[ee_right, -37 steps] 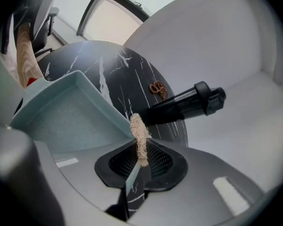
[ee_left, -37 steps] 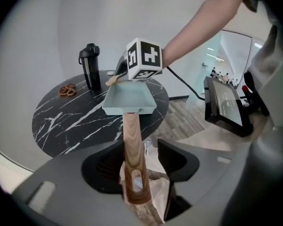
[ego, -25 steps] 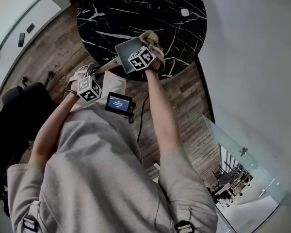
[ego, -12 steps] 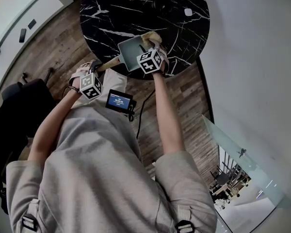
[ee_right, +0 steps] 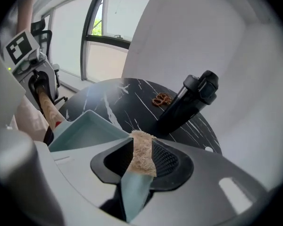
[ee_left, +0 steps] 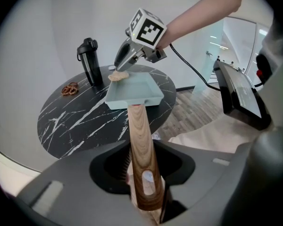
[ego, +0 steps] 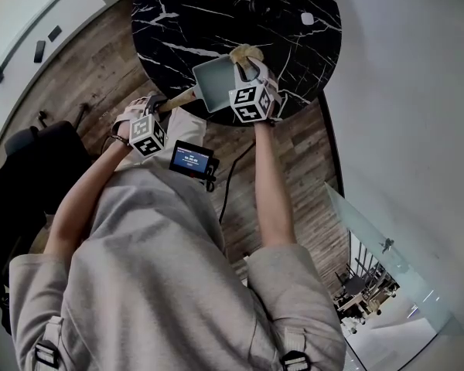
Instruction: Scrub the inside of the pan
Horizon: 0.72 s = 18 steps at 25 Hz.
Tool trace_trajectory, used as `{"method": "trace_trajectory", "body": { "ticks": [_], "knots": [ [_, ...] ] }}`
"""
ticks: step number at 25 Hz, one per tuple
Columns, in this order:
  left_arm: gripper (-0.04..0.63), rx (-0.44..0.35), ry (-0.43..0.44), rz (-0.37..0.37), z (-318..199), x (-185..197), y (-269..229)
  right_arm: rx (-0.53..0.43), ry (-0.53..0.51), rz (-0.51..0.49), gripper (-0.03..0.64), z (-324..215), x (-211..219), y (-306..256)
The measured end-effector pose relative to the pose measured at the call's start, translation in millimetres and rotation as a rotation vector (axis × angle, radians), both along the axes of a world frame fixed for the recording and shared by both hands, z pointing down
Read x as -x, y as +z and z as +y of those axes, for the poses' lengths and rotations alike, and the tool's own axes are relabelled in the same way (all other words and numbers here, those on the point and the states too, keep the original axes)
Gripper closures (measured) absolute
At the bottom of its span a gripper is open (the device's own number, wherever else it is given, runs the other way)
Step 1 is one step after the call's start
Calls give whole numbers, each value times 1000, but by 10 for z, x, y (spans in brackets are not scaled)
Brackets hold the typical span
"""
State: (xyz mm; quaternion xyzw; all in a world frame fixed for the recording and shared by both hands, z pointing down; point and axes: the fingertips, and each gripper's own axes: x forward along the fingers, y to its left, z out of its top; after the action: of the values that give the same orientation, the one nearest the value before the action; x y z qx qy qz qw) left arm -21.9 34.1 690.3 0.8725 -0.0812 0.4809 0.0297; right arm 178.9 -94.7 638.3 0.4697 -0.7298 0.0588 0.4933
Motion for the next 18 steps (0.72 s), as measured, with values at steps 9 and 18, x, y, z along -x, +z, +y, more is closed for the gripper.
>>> {"method": "trace_trajectory", "body": {
  "ticks": [9,18],
  "knots": [
    [468,-5,-13,3,1,6,4,128,43,164,554,-75,-256,505],
    [469,-22,-15,-5,-19,-12,16,150,99,152,584,-94,-186,689]
  ]
}}
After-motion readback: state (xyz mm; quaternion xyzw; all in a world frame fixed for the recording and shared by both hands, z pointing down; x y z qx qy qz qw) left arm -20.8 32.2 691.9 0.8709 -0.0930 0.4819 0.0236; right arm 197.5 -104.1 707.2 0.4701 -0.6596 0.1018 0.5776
